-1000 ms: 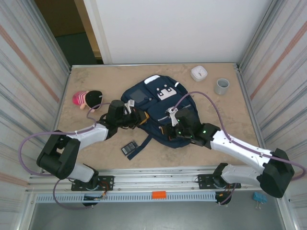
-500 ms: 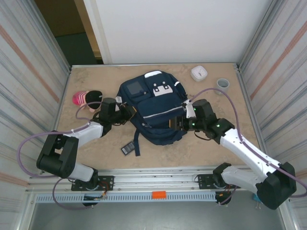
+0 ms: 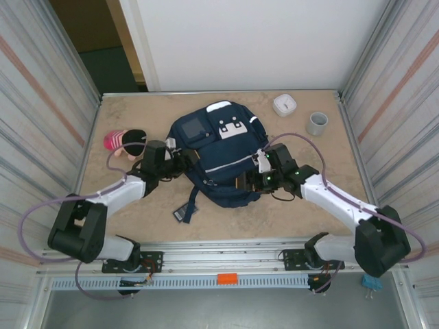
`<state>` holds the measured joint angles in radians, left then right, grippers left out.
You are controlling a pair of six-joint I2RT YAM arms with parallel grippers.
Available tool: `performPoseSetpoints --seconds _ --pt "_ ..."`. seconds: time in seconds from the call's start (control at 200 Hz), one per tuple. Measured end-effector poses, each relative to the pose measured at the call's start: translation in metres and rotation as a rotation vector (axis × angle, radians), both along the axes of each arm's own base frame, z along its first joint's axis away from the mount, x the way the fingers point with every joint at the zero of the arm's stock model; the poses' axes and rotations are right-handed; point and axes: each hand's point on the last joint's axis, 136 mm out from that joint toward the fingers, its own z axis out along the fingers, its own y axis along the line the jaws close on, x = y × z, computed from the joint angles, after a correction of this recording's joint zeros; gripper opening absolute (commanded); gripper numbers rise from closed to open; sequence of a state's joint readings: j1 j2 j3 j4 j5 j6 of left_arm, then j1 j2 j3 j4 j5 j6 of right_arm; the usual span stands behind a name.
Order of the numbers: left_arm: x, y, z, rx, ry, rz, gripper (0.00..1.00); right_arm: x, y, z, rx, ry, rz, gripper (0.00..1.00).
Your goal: Pack books, pencil case, and school supplies into a backpack
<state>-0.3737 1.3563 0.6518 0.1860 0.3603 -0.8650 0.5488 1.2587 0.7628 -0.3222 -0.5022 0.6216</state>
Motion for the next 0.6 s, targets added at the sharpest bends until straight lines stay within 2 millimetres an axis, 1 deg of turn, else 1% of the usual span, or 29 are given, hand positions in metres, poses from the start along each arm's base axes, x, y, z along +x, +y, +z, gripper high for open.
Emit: performPoseSetpoints --seconds 0.085,0.165,0.241,0.296,0.411,0.531,0.571,0.601 --pt "-0.005 0.007 0.018 0.066 -0.068 -0.019 0.8 0.009 0.0 -0.012 -0.005 0.039 -0.036 0.6" --pt "-0.006 0.013 0.036 0.125 -0.139 -0.034 0.82 0.023 0.001 -0.022 0.002 0.07 -0.08 0.6" --pt "-0.008 0.018 0.045 0.171 -0.189 -0.05 0.83 0.034 0.004 -0.029 0.017 0.092 -0.113 0.61" --pt "-0.011 0.02 0.046 0.199 -0.204 -0.063 0.84 0.042 0.008 -0.032 0.031 0.104 -0.129 0.61" --pt "-0.015 0.023 0.04 0.248 -0.209 -0.093 0.84 0.056 0.017 -0.035 0.06 0.117 -0.152 0.61" --pt "-0.016 0.023 0.038 0.267 -0.215 -0.107 0.85 0.066 0.023 -0.038 0.074 0.138 -0.175 0.61" --pt "-0.016 0.023 0.039 0.268 -0.218 -0.109 0.85 0.068 0.024 -0.04 0.076 0.144 -0.182 0.59" --pt "-0.016 0.023 0.039 0.268 -0.22 -0.11 0.85 0.069 0.024 -0.041 0.077 0.151 -0.188 0.56"
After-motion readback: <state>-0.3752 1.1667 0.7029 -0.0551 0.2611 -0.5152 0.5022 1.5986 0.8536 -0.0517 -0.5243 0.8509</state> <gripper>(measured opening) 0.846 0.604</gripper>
